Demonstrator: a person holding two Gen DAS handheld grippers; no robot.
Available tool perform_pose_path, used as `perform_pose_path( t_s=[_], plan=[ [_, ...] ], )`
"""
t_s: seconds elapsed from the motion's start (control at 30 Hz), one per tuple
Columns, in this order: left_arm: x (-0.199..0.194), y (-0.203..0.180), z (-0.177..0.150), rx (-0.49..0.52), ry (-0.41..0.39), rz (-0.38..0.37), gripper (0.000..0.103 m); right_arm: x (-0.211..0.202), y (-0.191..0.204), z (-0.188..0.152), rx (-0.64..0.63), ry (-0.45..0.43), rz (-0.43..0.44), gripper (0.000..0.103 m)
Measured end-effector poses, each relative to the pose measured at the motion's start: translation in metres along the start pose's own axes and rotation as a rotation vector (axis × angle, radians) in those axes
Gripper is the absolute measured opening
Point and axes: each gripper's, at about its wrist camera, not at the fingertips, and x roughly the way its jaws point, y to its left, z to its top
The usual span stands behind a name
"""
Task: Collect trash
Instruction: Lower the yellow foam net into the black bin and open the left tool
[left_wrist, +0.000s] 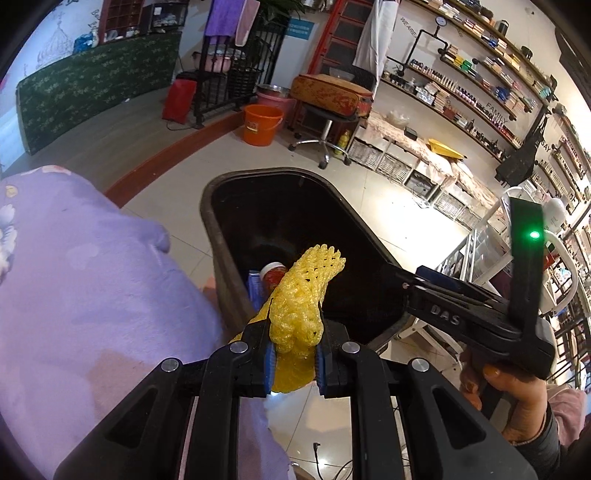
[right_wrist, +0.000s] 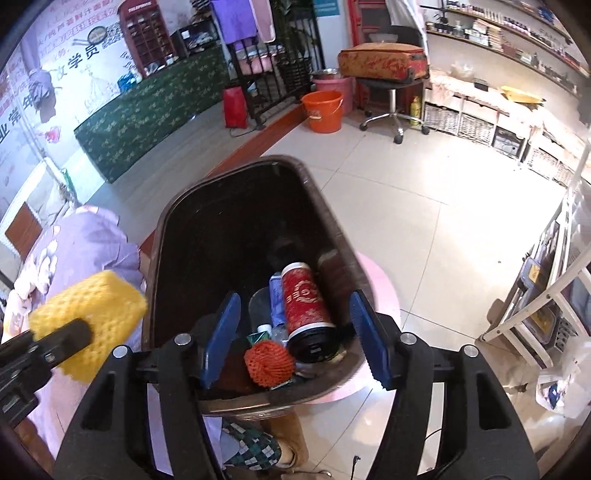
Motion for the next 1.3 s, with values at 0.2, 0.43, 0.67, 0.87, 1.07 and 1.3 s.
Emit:
perform_pose_path(
  t_s=[0.2,0.43,0.67,0.87,1.07,1.3],
  plan=[
    [0.023,-0.010,0.010,0.025,0.042,-0.015,0.016,-0.009,-0.015,0.000,0.026,-0.022,-0.022,0.062],
    [0.047,-0.018,0.016,0.020,0.102,-0.040,0.016,-0.011,-0.024,0.003,0.043,-0.024,-0.032,0.062],
    [0.059,-0.026,0.018,0.059,0.132,-0.052,0.016,-0.010,-0.033,0.004,0.064,-0.022,-0.047,0.063],
    [0.057,-0.028,0.020,0.087,0.103,-0.060,0.070,-0.014,-0.035,0.002,0.069,-0.028,-0.053,0.064],
    [0.046,-0.028,0.017,0.109,0.058,-0.062,0.091,-0.017,-0.036,0.004,0.082,-0.047,-0.057,0.075],
    [0.022,-0.016,0.010,0.109,-0.001,0.017,0.097,-0.019,-0.038,0.012,0.091,-0.069,-0.062,0.084]
  ],
)
